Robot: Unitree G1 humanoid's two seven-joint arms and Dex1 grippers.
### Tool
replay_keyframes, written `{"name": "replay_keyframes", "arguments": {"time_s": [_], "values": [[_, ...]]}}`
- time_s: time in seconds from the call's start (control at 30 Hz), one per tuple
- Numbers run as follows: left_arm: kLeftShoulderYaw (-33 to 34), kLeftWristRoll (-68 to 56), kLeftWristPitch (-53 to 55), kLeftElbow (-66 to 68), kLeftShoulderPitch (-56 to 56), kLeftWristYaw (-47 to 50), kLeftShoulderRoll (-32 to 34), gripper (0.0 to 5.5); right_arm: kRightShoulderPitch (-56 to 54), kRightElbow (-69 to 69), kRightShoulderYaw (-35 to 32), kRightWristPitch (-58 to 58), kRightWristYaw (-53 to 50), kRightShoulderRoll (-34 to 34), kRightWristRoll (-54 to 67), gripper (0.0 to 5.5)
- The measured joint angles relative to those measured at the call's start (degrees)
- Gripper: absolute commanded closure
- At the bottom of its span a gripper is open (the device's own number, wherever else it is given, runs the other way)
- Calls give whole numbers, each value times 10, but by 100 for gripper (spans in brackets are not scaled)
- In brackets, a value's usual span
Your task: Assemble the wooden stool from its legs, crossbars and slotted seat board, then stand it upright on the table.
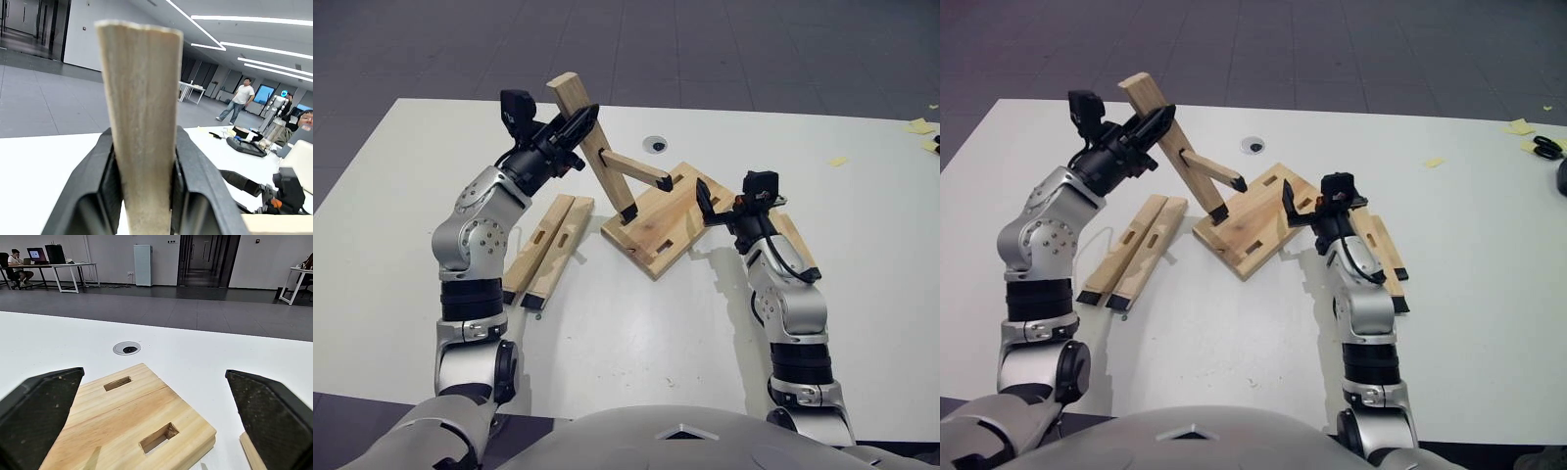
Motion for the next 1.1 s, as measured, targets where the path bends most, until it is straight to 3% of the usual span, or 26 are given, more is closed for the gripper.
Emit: {"name": "replay_keyframes", "arguments": {"time_s": [0.83, 1.1], "values": [[-22, 38, -25, 19, 3, -24, 4, 447, 0, 1, -1, -2, -2, 5, 0, 10], [-66, 67, -48, -37, 53, -30, 10, 447, 0, 1, 0, -4, -3, 5, -1, 10]]}}
